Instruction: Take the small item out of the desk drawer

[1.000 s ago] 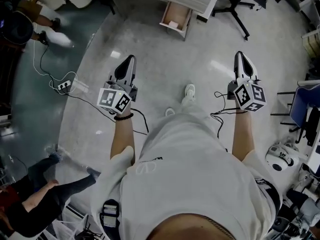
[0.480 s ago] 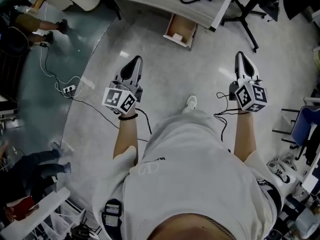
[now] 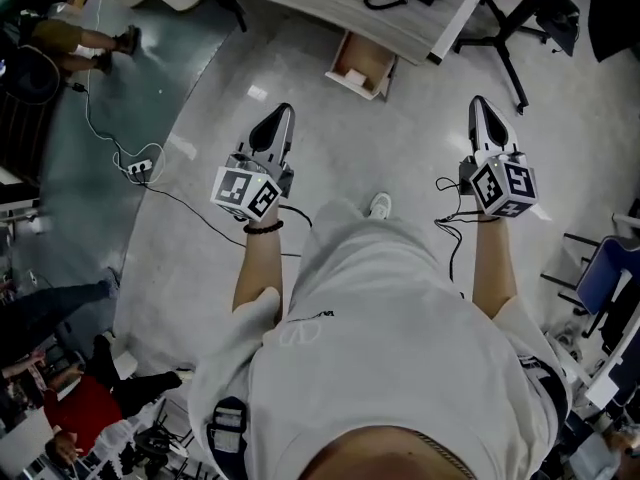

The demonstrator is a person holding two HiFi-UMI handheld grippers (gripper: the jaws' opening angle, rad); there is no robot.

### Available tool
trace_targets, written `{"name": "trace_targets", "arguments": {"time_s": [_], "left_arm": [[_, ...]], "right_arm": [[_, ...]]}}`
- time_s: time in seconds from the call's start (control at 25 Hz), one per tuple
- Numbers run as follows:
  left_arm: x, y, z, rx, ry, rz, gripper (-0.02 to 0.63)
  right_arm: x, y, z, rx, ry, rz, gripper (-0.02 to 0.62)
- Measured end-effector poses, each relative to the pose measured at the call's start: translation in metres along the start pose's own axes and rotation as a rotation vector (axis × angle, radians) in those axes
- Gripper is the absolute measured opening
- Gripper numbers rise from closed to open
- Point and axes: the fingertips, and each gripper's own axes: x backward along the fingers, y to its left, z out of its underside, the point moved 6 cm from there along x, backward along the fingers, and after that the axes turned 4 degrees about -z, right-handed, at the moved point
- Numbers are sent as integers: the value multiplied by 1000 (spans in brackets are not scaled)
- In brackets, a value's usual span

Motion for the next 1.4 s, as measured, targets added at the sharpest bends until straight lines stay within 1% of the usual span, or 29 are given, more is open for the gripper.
{"name": "trace_targets", "arguments": {"time_s": [0.2, 0.32, 0.4, 0.52, 0.76, 0.88, 1.0, 1.08, 1.28, 1.4], "left_arm": [[-24, 5, 12, 18, 35, 11, 0], [-41, 20, 21, 14, 48, -7, 0], [-57, 33, 30, 22, 58, -15, 0], [-85, 54, 42, 27, 84, -6, 0], [-161, 109, 57, 39, 127, 46, 0], [-200, 136, 70, 38, 158, 72, 0], [-232, 158, 89, 33, 184, 94, 0], [-250, 166, 107, 35, 222, 121, 0], [-295, 179, 156, 49, 312, 174, 0], [-313, 181, 185, 51, 369, 185, 0]], "right_arm": [[-26, -5, 11, -6, 45, -25, -2], [-47, -2, 17, -5, 67, -43, -2], [-64, -1, 21, 0, 87, -54, -2], [-94, 2, 28, -5, 118, -61, -2], [-177, 8, 35, -12, 164, -72, -2], [-220, 9, 41, -7, 179, -78, -2], [-253, 10, 53, -11, 215, -68, -2], [-270, 11, 64, -20, 246, -49, -2], [-311, 3, 91, -29, 285, -6, -2], [-329, -2, 112, -39, 311, -5, -2]]}}
